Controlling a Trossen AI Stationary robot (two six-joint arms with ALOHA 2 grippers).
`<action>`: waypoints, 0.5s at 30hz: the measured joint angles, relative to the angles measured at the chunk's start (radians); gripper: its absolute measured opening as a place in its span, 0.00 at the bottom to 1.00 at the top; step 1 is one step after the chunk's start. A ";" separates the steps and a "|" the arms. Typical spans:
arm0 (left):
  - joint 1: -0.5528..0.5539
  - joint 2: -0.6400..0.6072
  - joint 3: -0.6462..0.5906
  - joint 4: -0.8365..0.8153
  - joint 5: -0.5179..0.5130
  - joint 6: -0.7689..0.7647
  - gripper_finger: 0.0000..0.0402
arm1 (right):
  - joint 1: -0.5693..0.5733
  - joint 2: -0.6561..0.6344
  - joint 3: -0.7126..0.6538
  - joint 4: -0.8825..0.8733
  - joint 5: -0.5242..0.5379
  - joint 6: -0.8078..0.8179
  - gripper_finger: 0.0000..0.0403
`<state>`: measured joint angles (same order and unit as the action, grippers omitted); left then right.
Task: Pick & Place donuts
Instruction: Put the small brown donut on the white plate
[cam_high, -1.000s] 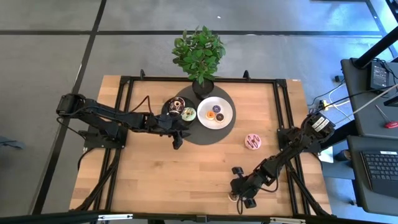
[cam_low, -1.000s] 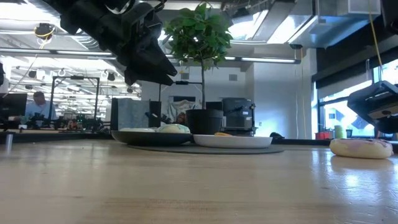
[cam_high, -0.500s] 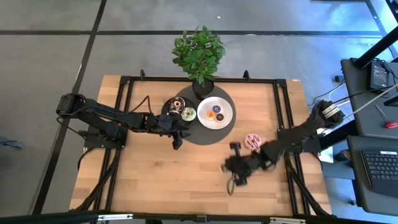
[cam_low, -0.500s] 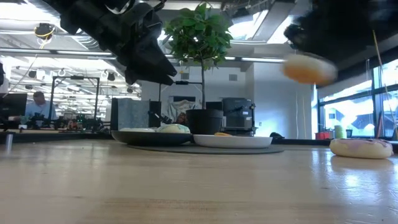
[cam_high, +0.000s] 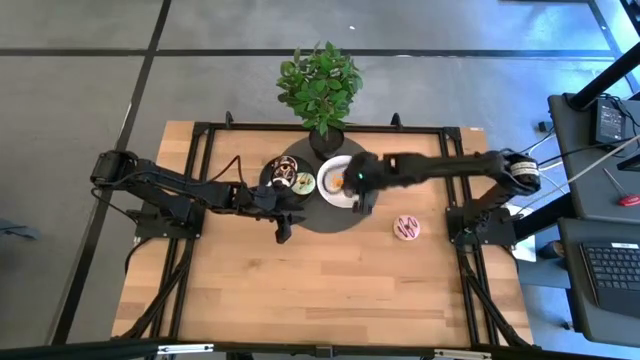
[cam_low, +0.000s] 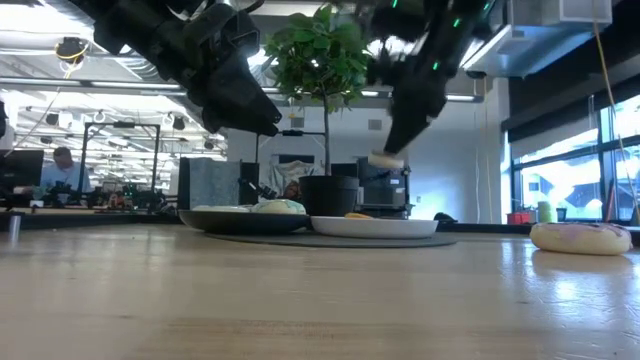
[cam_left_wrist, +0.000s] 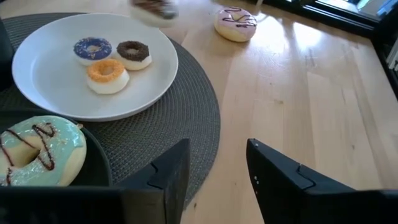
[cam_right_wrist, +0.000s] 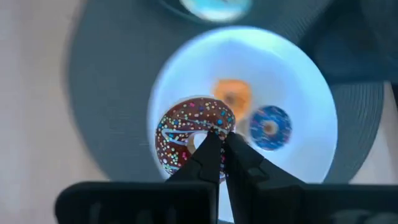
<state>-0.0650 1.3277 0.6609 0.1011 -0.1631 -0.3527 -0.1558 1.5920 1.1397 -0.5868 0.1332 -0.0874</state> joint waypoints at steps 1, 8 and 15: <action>0.000 0.000 0.000 0.000 0.000 0.000 0.38 | -0.027 0.012 -0.001 0.003 -0.008 -0.012 0.04; 0.001 0.000 0.000 -0.006 0.000 0.000 0.39 | -0.138 0.098 -0.002 0.102 -0.083 -0.078 0.04; 0.001 0.000 0.000 -0.006 0.000 0.000 0.38 | -0.175 0.181 -0.002 0.125 -0.085 -0.128 0.06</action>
<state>-0.0639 1.3277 0.6609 0.0952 -0.1633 -0.3531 -0.3313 1.7734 1.1381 -0.4621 0.0483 -0.2155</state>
